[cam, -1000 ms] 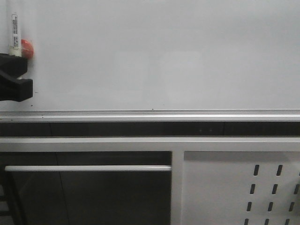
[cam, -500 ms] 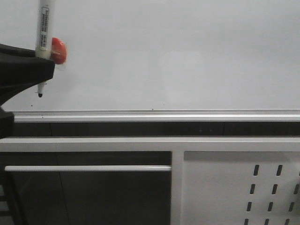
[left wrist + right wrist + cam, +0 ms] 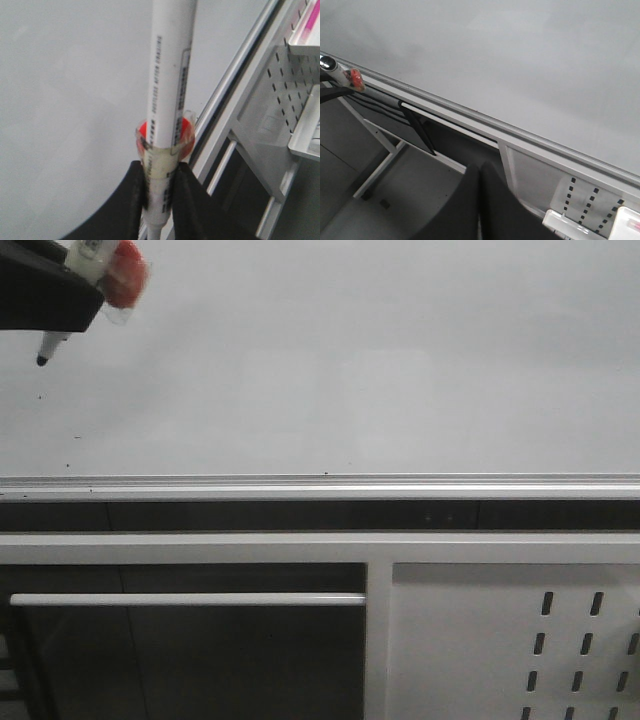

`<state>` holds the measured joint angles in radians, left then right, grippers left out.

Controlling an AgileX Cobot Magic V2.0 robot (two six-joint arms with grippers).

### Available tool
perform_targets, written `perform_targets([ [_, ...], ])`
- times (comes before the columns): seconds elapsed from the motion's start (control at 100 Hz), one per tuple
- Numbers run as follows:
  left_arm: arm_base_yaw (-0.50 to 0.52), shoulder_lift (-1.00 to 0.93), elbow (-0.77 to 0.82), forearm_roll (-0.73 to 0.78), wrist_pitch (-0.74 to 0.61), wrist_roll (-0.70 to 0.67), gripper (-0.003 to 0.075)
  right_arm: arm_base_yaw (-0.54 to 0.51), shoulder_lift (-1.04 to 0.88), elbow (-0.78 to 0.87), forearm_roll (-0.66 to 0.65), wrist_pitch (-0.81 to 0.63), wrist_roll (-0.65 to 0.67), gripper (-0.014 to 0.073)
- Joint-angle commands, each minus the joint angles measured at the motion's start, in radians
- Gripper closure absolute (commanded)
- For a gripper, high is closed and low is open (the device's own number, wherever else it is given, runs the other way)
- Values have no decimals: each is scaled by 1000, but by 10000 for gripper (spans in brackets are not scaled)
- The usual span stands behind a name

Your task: Write number 1 on whiteboard

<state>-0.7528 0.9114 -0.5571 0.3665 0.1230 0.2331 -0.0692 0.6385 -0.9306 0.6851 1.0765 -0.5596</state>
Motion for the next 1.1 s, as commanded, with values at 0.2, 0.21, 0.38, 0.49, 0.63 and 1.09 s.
perform_targets([
  [0.2,-121,6,-72,8,128,-2,738,82,79,-31,128,-84,-101,664],
  [0.21,-123,8,-72,8,140,-2,738,85,81,-29,128,-84,-101,664],
  [0.38,-127,62,-72,6,210,-2,738,167,158,-29,128,-106,-108,664],
  [0.49,-127,83,-72,6,188,-2,738,228,192,-14,128,-201,-108,664],
  [0.63,-127,98,-72,6,188,-2,738,315,242,21,130,-277,-108,664],
  [1.09,-127,98,-72,57,171,-2,738,556,379,110,148,-521,-108,665],
])
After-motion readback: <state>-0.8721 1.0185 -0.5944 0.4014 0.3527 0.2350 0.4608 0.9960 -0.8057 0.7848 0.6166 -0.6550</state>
